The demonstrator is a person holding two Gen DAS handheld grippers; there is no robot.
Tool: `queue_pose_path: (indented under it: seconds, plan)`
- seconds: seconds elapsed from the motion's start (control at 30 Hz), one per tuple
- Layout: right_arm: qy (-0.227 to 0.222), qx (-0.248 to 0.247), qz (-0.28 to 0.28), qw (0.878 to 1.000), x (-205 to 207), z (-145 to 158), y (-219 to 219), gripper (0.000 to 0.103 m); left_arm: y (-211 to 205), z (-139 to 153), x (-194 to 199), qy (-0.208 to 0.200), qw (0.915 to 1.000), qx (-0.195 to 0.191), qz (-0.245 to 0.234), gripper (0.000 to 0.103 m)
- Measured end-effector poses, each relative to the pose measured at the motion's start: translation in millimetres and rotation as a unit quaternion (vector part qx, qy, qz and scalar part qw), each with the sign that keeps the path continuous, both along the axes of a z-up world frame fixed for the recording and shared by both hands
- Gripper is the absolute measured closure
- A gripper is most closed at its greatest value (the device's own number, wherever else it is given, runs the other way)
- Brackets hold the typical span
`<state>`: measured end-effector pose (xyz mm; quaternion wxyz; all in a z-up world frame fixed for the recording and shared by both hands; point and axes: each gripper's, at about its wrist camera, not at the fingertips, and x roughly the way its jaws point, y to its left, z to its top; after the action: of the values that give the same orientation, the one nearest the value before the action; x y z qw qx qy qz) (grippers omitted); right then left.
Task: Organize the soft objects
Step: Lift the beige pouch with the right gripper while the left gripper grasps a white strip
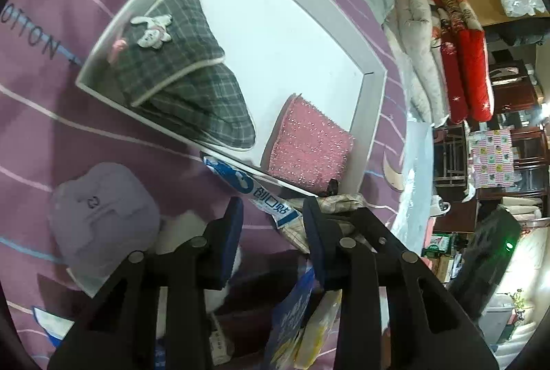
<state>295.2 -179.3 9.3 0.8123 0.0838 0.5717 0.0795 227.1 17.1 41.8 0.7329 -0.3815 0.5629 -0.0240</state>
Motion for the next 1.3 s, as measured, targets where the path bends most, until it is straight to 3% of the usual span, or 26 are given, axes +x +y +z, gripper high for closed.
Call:
queue_pose_path:
  seconds: [0.17,0.63,0.8,0.93,0.97,1.1,1.3]
  plan:
    - [0.001,0.012,-0.004,1.000,0,-1,-6,0.043,-6,-13,9,0.026,0.9997,0.002,-0.005,0.066]
    - [0.006,0.023,-0.005,1.000,1,-4,-8,0.043,-5,-23,19,0.050,0.9986,0.009,0.012,0.067]
    - [0.004,0.030,-0.009,0.999,2,-5,-8,0.043,0,-27,14,0.061,0.9977,0.020,0.022,0.088]
    - [-0.003,0.061,-0.017,0.998,4,-6,-14,0.044,4,-27,9,0.058,0.9976,0.026,0.026,0.095]
    - [-0.003,0.068,-0.018,0.998,5,-7,-15,0.048,5,-26,8,0.057,0.9977,0.026,0.025,0.098]
    - [-0.007,0.081,-0.009,0.997,4,-7,-14,0.063,5,-21,2,0.050,0.9982,0.026,0.019,0.099]
    - [-0.020,0.070,-0.006,0.997,4,-5,-9,0.065,5,-8,-8,0.031,0.9992,0.025,0.010,0.099]
